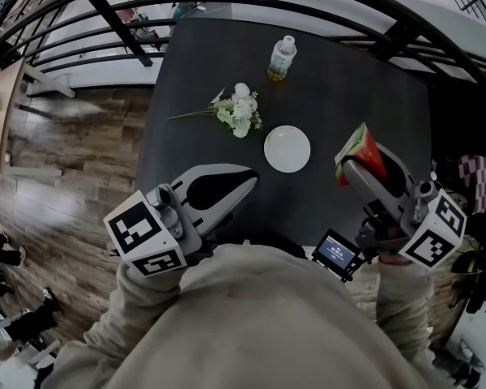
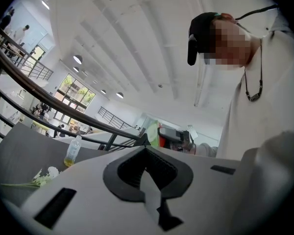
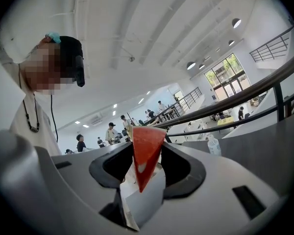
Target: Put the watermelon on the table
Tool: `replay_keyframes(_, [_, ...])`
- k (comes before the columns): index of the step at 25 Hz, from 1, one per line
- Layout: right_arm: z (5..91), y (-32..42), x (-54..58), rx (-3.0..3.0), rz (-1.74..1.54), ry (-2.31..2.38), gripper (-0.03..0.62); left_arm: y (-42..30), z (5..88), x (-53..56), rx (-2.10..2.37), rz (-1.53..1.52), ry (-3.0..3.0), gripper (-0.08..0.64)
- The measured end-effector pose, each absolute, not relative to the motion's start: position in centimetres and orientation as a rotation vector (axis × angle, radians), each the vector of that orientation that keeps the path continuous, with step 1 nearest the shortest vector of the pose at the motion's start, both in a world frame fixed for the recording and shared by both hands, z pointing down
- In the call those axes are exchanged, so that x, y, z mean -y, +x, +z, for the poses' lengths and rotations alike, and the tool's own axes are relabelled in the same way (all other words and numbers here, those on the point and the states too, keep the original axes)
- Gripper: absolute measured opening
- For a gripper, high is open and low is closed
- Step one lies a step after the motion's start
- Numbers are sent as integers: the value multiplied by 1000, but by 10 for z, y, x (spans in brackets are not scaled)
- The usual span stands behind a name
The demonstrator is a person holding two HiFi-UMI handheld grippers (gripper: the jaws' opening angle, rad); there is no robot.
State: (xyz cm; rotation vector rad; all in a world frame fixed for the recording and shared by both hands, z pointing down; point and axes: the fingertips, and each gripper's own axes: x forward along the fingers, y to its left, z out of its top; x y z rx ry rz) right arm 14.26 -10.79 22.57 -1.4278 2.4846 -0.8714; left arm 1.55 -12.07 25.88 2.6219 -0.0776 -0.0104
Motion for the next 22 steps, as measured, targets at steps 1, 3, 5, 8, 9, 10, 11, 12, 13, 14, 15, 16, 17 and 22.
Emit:
replay_keyframes(1, [228,143,109,-2489,-877,-1428,195,16,261,121,79,-12,2617,3])
replay_keyframes(3, [231,144,110,-2491,-890,-1424,195,17,263,121,84,-15,2609,3])
replay_keyframes(5, [235,145,112,-2493,-903,-1418,195,17,266,120,90,-15,2603,3])
replay_keyframes(8, [242,144,114,-2502,-927,-1404,195,16,270,119,110,-10,2592,3])
replay_keyframes(9, [244,144,116,-2505,-933,-1398,193,15,272,120,119,-7,2589,3])
replay_keyframes(10, [246,143,118,-2508,-939,-1390,195,14,274,120,129,-3,2586,3])
replay_keyframes(11, [249,143,119,-2511,-943,-1382,193,13,276,121,139,1,2582,3])
replay_keyframes(12, [251,142,121,-2515,-947,-1373,193,12,278,121,149,4,2578,3])
replay_keyframes(13, [254,141,123,-2519,-952,-1363,193,11,280,121,160,8,2574,3])
replay_keyframes(14, [257,140,125,-2525,-958,-1353,195,10,283,121,170,11,2571,3])
replay_keyframes(15, [260,139,127,-2530,-962,-1345,193,9,284,121,180,15,2569,3])
replay_keyframes(16, [263,139,128,-2537,-967,-1339,193,8,285,120,188,18,2567,3])
replay_keyframes(17, [265,139,129,-2543,-970,-1336,193,7,286,119,197,21,2565,3])
replay_keyframes(22, [279,141,131,-2564,-1008,-1332,193,-1,287,116,241,22,2549,3])
